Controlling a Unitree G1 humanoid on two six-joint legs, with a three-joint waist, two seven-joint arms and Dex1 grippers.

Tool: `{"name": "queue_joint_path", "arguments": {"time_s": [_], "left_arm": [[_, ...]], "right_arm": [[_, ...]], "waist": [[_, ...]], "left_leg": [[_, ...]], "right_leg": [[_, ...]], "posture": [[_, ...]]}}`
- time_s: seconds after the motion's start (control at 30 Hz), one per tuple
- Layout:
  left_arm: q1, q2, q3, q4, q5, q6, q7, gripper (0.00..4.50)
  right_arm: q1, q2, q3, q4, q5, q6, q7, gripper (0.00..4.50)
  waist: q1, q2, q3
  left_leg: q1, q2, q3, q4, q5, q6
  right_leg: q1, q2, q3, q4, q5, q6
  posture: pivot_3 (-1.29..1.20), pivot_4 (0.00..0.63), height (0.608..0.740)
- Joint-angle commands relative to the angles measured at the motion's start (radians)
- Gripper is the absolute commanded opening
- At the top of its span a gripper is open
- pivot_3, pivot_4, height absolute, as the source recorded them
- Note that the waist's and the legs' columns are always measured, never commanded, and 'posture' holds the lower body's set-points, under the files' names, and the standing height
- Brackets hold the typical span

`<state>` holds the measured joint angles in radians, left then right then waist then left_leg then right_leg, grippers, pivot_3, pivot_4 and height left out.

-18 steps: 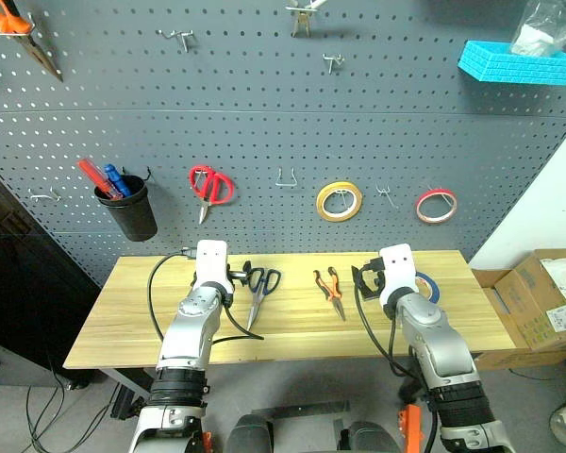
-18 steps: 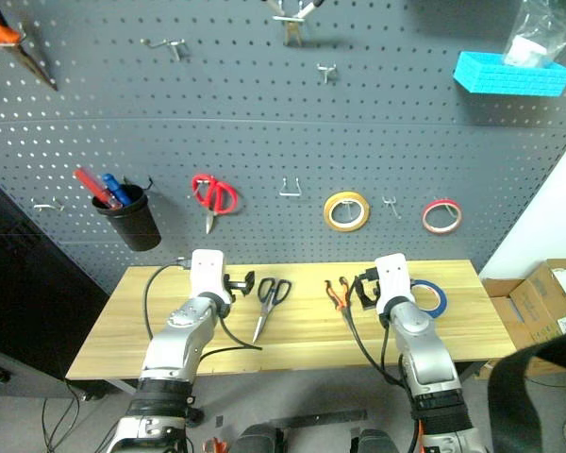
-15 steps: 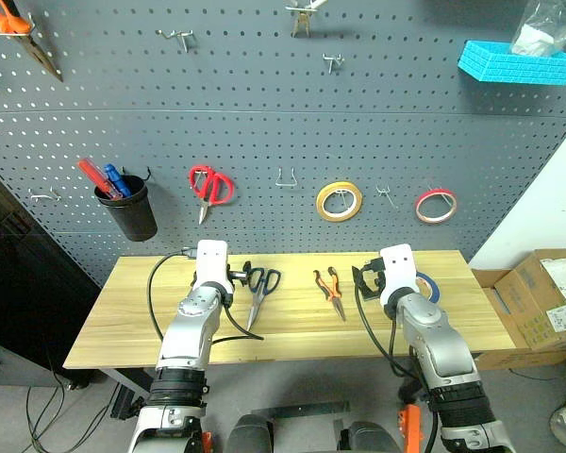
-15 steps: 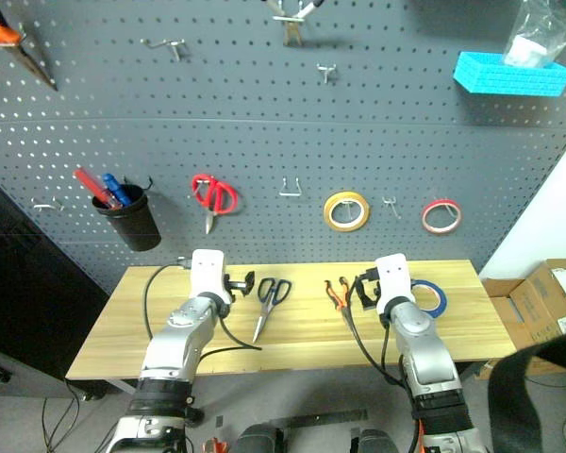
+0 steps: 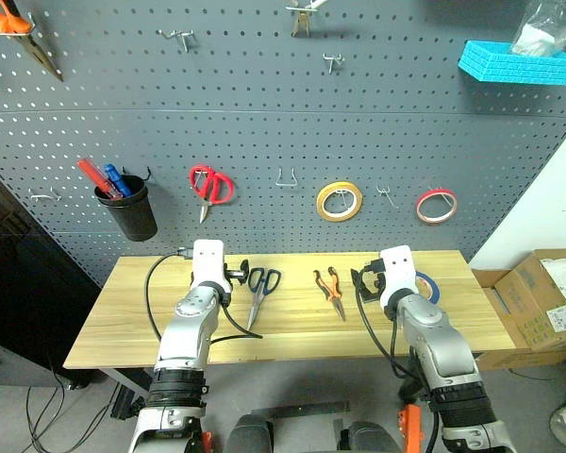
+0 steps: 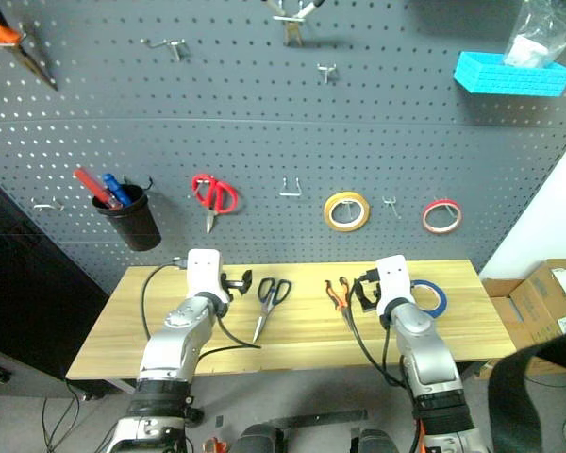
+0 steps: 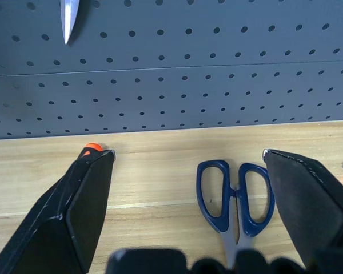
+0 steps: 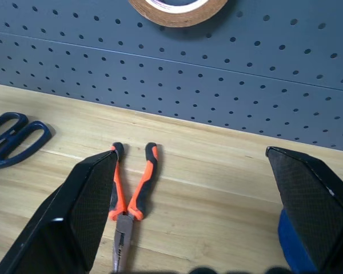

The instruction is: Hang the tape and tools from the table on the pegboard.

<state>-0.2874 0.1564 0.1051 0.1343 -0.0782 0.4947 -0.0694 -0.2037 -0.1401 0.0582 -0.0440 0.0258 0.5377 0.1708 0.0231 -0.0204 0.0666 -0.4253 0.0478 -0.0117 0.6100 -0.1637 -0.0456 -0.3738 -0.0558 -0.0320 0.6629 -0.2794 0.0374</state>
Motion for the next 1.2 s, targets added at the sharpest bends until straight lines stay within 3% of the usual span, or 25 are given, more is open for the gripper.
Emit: {"name": "queue_joint_path", "arguments": {"time_s": [0.03,0.23,0.33,0.6,1.2], "left_arm": [[-0.07,0.03,-0.04,-0.031,0.003,-0.036,-0.068,4.45],[-0.189,0.017,-0.127,-0.002,-0.052,-0.021,-0.253,4.45],[-0.233,-0.05,-0.172,-0.002,-0.161,0.071,-0.393,4.45],[-0.256,-0.169,-0.256,0.028,-0.281,0.253,-0.521,4.45],[-0.217,-0.175,-0.315,0.083,-0.247,0.291,-0.514,4.45]], "right_arm": [[-0.012,-0.042,-0.033,-0.047,0.007,0.007,0.018,4.5],[-0.043,-0.16,-0.046,-0.005,0.014,0.008,0.108,4.5],[-0.102,-0.245,-0.076,0.116,0.019,-0.009,0.172,4.5],[-0.248,-0.37,-0.074,0.423,0.048,-0.019,0.35,4.5],[-0.54,-0.352,-0.051,1.046,0.002,-0.25,0.449,4.5]], "waist": [[0.002,0.0,0.001],[0.003,0.003,0.026],[-0.001,0.003,0.052],[-0.023,-0.001,0.121],[-0.025,-0.006,0.242]], "left_leg": [[0.0,0.0,0.0,0.0,0.0,0.0],[0.0,-0.001,0.0,0.001,0.0,0.0],[0.002,-0.001,0.001,0.001,0.0,0.0],[-0.001,-0.001,0.013,-0.001,-0.002,0.005],[-0.009,-0.001,0.015,-0.001,-0.002,0.005]], "right_leg": [[0.0,0.0,0.0,0.0,0.0,0.0],[0.002,0.0,0.001,-0.001,-0.004,-0.006],[0.002,0.0,0.004,-0.001,-0.004,-0.006],[-0.006,0.002,0.019,0.0,0.001,0.0],[-0.015,0.001,0.02,0.001,0.001,0.002]], "posture": [[0.09,0.049,0.74],[0.08,0.118,0.74],[0.06,0.161,0.74],[0.03,0.244,0.74],[0.09,0.363,0.74]]}}
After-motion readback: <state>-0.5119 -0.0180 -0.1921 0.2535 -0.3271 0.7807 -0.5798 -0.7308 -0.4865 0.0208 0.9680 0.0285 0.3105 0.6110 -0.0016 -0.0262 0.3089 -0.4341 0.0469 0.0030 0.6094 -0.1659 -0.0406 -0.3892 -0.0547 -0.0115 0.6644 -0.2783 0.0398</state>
